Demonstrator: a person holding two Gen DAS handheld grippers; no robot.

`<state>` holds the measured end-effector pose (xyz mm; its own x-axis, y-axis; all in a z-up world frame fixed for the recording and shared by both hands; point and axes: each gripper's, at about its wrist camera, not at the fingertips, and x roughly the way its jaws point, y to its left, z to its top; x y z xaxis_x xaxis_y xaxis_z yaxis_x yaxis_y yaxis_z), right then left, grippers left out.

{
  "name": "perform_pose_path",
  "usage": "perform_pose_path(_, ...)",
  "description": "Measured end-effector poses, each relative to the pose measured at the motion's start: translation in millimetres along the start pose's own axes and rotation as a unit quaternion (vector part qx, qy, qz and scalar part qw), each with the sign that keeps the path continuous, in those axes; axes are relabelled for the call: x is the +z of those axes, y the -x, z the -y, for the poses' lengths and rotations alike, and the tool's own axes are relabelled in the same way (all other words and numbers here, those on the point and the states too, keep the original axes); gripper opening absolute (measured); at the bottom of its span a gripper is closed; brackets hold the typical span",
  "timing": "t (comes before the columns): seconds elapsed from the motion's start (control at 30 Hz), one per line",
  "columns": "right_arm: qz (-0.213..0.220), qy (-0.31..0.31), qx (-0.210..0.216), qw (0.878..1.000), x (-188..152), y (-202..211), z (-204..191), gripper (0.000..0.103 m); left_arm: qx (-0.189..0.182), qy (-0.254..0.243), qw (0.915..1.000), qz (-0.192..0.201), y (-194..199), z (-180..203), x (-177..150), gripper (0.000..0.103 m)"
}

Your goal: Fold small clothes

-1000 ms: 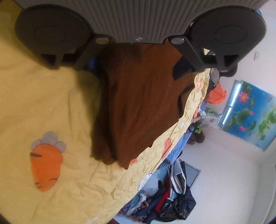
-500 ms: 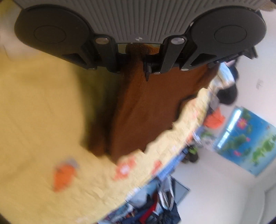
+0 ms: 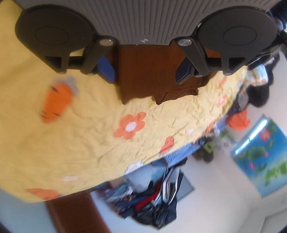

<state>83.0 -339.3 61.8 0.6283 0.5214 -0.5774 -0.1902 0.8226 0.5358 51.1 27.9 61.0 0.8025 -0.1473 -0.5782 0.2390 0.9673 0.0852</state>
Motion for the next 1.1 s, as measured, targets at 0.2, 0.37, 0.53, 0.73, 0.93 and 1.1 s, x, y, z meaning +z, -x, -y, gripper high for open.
perform_pose_path(0.2, -0.072, 0.045, -0.057, 0.995, 12.5, -83.4, -13.8, 0.066, 0.012, -0.045, 0.9963, -0.072, -58.0, 17.1, 0.4, 0.034)
perform_pose_path(0.37, -0.072, 0.07, -0.051, 0.994, 9.6, -89.4, -18.0, 0.066, -0.088, -0.042, 0.9938, -0.053, -39.0, 15.8, -2.7, 0.036)
perform_pose_path(0.53, -0.064, 0.053, -0.033, 0.996, 9.0, -80.9, -10.7, 0.065, -0.027, -0.089, 0.9931, -0.072, -53.9, 21.9, -13.8, 0.036)
perform_pose_path(0.73, -0.068, 0.064, -0.041, 0.995, 8.9, -84.5, -14.8, 0.055, -0.007, -0.101, 0.9928, -0.064, -57.4, 23.1, -9.2, 0.034)
perform_pose_path(0.93, -0.049, 0.044, -0.015, 0.998, 14.9, -73.9, -9.5, 0.017, 0.019, -0.065, 0.9972, -0.03, -60.6, 3.3, 12.6, 0.007)
perform_pose_path(1.1, -0.012, 0.019, -0.017, 1.0, 26.9, -60.1, -2.3, 0.017, 0.068, -0.039, 0.9957, -0.049, -92.7, -21.5, 24.4, 0.007)
